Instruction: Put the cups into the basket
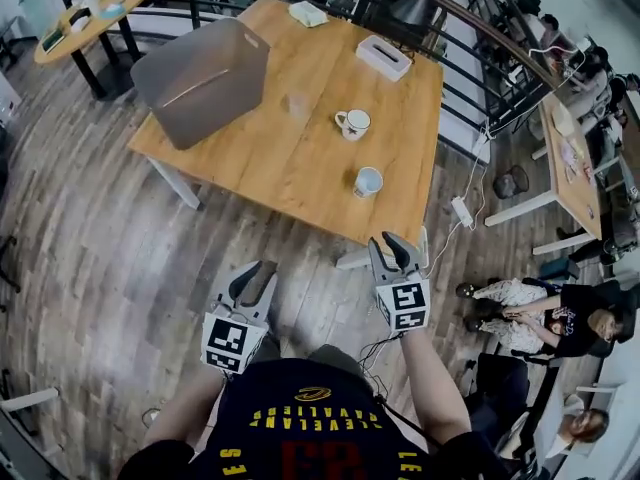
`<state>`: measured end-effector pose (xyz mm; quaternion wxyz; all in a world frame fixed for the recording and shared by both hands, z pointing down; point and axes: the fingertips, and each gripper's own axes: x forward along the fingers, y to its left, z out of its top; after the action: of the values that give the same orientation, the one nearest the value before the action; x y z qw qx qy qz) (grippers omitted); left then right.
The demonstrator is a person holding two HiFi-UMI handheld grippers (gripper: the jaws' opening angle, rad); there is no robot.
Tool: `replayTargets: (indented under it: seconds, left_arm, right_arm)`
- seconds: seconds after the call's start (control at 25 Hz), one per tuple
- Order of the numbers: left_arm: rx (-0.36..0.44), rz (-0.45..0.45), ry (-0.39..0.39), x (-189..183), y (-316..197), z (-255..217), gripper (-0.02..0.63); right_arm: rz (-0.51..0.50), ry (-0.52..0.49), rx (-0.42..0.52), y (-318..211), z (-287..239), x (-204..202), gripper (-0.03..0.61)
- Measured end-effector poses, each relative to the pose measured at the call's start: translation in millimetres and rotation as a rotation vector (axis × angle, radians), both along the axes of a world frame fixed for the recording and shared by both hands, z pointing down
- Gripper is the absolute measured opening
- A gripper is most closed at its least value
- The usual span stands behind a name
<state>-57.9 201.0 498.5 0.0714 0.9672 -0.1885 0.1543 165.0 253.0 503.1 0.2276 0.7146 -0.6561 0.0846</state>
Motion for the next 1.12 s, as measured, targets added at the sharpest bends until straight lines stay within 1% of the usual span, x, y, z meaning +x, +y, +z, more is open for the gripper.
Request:
replayTargets:
  seconds: [0.08, 0.2, 0.4, 0.6, 0.8, 0.92, 1.0, 1.12]
  left_arm:
    - [-0.021, -0.005, -0.01, -12, -15, 7, 0.091]
    - [-0.008, -0.009, -0.004, -21, -40, 4, 0.091]
    - [-0.009, -0.005, -0.017, -19, -67, 9, 0.091]
    - [0.001, 0.008, -0.049, -2, -87, 11, 0.091]
    - [0.026, -0.003, -0.081, 20, -122, 4, 0.091]
    - [0.016, -0.016, -0.088, 37, -141, 4, 0.091]
    - [0.008, -0.014, -0.097, 49, -151, 5, 0.091]
    - [-0.009, 0.007, -0.109, 71, -161, 10, 0.091]
  right_arm:
    - [0.025, 0.019, -0.026, -15, 3, 8, 0.092]
    - [0.065, 0.026, -0.055, -34, 8, 17, 0.095]
    - [0.086, 0.015, -0.11, -62, 24, 30, 0.099]
    - [0.095, -0.003, -0.164, -94, 49, 53, 0.101]
    - [0.077, -0.028, -0.278, -124, 91, 71, 0.101]
    - [0.081, -0.062, -0.352, -134, 110, 81, 0.103]
    - [0.072, -0.057, -0.39, -140, 117, 88, 0.103]
    - [0.03, -0.019, -0.44, -148, 123, 94, 0.101]
